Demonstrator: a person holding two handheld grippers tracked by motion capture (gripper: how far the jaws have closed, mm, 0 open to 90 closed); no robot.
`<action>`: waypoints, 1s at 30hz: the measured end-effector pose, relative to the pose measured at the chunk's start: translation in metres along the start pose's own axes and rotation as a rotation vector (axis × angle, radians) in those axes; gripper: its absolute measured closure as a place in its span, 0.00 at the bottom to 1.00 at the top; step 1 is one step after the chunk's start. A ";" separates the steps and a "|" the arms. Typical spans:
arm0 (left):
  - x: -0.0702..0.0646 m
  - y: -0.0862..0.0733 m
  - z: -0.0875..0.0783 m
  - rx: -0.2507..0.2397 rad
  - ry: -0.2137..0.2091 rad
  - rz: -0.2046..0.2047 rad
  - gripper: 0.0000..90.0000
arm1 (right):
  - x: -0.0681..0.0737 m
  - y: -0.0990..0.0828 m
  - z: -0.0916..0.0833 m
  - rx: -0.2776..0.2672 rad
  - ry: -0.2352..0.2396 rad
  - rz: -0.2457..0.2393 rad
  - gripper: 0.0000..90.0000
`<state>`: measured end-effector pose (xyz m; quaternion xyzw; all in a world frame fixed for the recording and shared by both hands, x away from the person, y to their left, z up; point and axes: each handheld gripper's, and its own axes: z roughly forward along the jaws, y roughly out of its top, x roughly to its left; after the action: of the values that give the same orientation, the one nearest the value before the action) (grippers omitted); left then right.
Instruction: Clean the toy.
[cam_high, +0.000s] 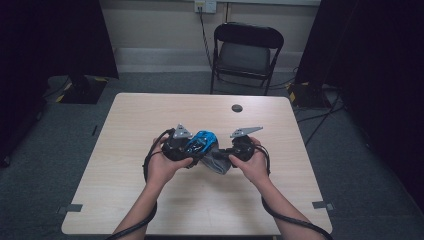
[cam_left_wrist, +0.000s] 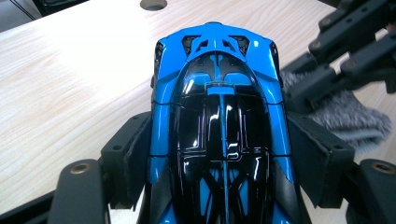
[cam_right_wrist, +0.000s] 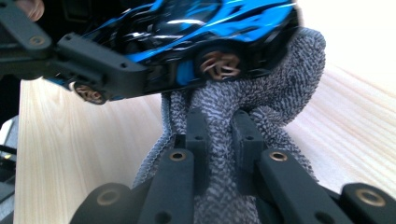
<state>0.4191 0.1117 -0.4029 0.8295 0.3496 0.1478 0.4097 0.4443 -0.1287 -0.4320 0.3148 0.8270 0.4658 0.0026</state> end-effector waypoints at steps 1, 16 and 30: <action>0.000 0.000 0.001 0.003 0.000 -0.002 0.31 | 0.001 0.000 0.001 0.002 0.002 -0.004 0.89; 0.002 0.006 0.007 0.020 -0.004 -0.006 0.31 | 0.014 -0.005 0.012 0.017 0.050 -0.055 0.89; 0.003 0.009 0.015 0.026 -0.006 -0.024 0.31 | 0.028 -0.012 0.026 0.023 0.108 -0.076 0.89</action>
<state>0.4335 0.1016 -0.4057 0.8309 0.3601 0.1358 0.4018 0.4233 -0.0983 -0.4475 0.2576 0.8425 0.4723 -0.0279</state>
